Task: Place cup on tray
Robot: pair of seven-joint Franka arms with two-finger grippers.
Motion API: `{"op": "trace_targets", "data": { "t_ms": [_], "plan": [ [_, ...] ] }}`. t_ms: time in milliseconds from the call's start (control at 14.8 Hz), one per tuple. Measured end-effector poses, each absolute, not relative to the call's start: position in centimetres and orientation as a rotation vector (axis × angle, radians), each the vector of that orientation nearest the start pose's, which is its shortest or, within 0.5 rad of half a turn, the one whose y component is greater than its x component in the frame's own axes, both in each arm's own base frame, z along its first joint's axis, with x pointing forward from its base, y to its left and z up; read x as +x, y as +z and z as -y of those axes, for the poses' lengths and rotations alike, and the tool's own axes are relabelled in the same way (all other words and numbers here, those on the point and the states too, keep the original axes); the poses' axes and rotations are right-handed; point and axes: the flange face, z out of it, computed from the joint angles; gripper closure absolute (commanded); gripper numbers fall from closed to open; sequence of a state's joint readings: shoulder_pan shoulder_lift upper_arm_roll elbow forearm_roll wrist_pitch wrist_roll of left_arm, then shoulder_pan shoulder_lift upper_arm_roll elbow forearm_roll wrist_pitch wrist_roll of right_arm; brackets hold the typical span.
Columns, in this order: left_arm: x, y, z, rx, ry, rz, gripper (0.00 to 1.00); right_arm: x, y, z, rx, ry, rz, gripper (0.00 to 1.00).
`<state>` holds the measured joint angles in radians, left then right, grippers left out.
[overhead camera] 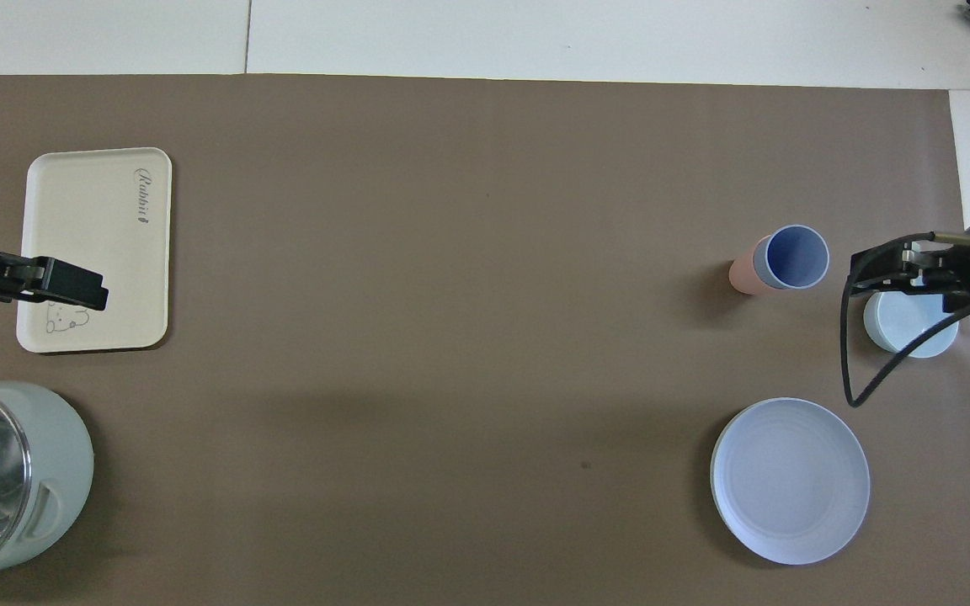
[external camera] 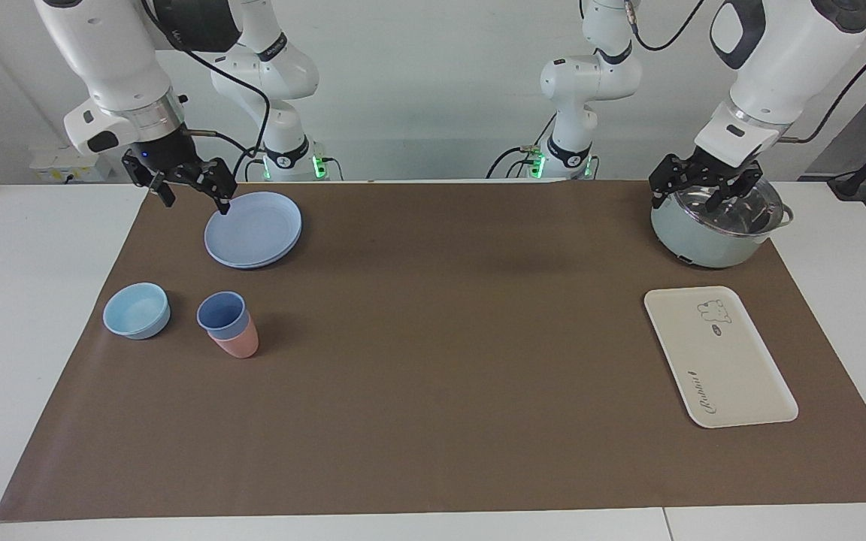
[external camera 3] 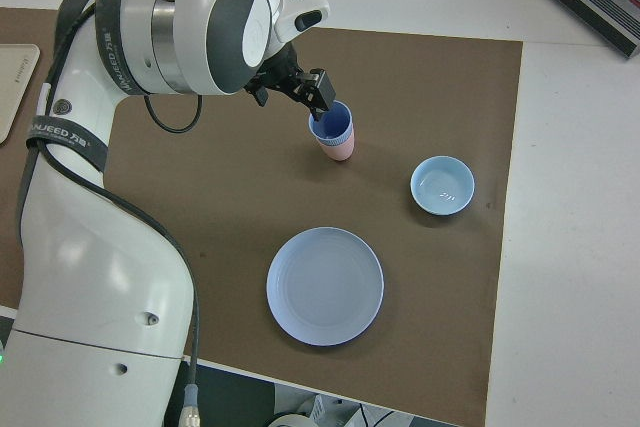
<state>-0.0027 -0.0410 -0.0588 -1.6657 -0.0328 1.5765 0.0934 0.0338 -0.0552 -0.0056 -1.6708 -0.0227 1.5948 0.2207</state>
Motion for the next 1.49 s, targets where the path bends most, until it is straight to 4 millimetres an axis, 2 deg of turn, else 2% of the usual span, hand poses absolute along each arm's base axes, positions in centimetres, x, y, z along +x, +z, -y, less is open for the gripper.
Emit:
{"op": "trace_targets", "data": {
  "t_ms": [813,948,1084,1219,1490],
  "plan": [
    [53.9,60.3,3.7,-3.162,0.076,-0.244,0.0,53.0,60.7,-1.3,-3.152,0.112,-0.304,0.01],
    [53.9,60.3,3.7,-3.163,0.076,-0.244,0.0,53.4,60.9,-1.6,-3.111,0.06,-0.314,0.02],
    [53.9,60.3,3.7,-3.163,0.076,-0.244,0.0,54.0,60.6,-1.7,-3.076,0.022,-0.414,0.04],
    [53.9,60.3,3.7,-3.162,0.076,-0.244,0.0,55.2,59.5,-1.7,-3.036,-0.015,-0.608,0.04],
    [53.9,60.3,3.7,-3.163,0.076,-0.244,0.0,58.6,55.2,-0.9,-2.895,-0.044,-1.041,0.04]
  ]
}}
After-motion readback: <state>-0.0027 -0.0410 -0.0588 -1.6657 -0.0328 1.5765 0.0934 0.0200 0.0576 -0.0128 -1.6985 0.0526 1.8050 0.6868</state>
